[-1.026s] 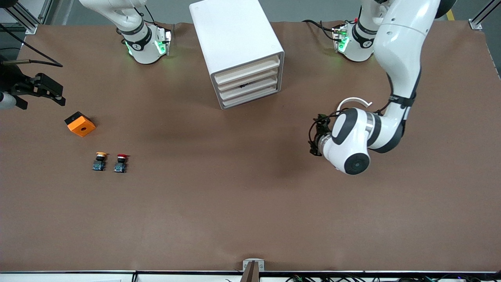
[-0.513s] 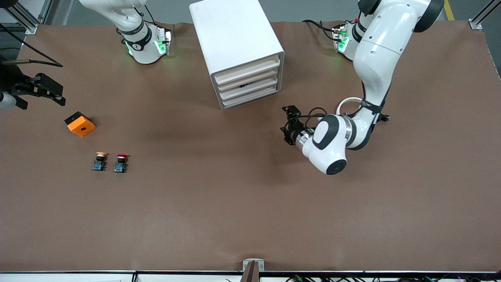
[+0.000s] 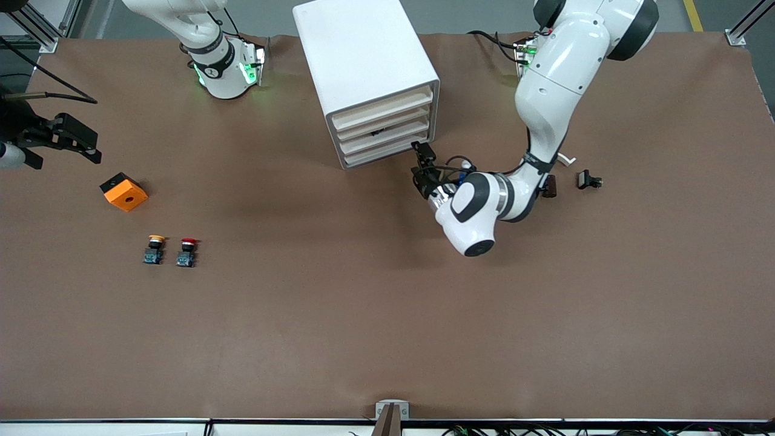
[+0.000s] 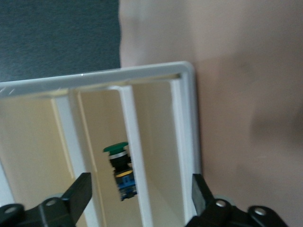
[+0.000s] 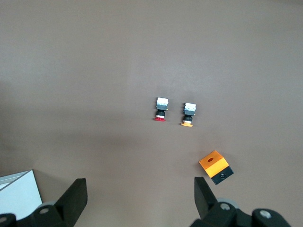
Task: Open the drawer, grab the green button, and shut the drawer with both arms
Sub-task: 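Grasp the drawer handle with the left gripper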
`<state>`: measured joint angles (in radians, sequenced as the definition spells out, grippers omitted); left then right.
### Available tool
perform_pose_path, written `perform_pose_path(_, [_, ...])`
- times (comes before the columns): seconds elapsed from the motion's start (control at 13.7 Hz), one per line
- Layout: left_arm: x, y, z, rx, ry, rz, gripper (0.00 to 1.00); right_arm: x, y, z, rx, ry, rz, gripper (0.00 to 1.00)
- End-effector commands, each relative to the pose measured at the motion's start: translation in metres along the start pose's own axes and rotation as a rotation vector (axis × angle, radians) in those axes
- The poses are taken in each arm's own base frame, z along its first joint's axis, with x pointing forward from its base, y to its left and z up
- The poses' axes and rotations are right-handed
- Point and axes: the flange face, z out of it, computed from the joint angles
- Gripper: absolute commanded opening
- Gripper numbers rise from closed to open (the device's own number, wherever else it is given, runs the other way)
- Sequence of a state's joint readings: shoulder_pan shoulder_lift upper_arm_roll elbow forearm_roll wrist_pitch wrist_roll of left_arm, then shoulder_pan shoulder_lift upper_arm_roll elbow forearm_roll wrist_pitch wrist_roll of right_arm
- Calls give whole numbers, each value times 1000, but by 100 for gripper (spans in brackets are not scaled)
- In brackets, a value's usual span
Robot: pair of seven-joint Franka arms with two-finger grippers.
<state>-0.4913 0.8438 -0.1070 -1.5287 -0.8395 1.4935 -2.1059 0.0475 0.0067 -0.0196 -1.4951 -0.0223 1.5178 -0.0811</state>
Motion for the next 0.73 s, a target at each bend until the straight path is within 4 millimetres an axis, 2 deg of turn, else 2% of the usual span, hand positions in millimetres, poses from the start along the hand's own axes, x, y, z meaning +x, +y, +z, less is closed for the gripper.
perform_pose_path(0.0, [-9,1,17,52,-6,-53,75,3,-2,-4,-3,2,-6,100])
perform_pose_path(0.15, [-7,5,38,85,25,-69,69,3,-3,-4,-2,1,-7,100])
perform_pose_path(0.29, [-4,8,50,104,41,-84,57,3,-4,-4,-3,2,-9,100])
perform_pose_path(0.51, [-4,10,69,129,53,-96,55,3,-4,-4,-2,1,-9,100])
perform_pose_path(0.66, [-8,8,80,131,73,-108,46,3,-5,-4,-2,1,-12,100])
